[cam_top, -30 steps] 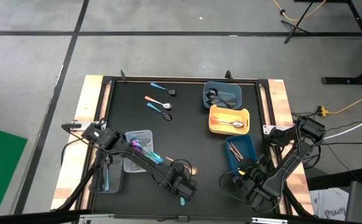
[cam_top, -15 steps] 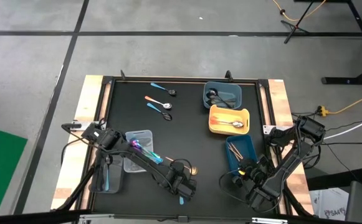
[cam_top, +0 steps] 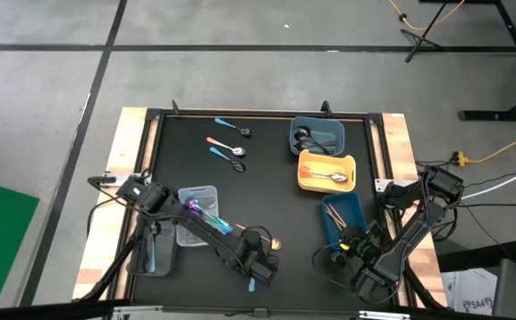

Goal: Sort silverware by color (type)
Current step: Put the light blue spoon into the black bin

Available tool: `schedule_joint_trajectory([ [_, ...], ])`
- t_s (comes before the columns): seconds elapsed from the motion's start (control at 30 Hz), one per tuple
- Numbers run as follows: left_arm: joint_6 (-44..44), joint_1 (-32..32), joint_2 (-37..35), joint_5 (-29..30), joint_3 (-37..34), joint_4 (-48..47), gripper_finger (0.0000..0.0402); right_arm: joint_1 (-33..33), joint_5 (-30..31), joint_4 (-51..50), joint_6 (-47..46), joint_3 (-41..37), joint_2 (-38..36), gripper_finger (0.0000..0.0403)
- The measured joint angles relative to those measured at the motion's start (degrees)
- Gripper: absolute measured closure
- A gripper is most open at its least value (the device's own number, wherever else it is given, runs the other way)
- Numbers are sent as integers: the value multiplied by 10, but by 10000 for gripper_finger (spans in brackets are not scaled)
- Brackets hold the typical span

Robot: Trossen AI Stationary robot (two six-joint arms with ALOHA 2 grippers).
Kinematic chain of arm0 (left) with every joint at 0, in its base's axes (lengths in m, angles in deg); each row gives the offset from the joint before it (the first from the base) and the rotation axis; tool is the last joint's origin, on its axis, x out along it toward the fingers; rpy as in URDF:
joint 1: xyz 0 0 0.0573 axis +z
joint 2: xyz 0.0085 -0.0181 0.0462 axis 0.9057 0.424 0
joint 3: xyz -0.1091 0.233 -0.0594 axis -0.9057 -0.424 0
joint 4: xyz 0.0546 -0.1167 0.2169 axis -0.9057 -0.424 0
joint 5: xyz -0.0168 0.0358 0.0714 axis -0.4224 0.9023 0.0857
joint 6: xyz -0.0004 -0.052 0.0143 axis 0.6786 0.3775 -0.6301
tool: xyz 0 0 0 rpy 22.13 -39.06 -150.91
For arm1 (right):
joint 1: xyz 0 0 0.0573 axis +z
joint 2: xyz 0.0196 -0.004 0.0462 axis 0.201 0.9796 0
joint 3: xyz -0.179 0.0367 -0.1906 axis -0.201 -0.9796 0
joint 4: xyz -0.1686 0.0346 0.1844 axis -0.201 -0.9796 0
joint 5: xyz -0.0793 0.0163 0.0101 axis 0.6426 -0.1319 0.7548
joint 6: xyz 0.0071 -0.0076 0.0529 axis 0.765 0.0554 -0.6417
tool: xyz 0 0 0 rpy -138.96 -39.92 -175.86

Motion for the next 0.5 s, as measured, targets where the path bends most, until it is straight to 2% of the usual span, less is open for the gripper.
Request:
schedule_joint_trajectory([
  [0.23,-5,-2,3,12,15,-10,397,0,0,0,0,0,0,301],
  [0.5,-63,-2,6,48,59,-16,399,0,-21,-6,0,0,0,301],
])
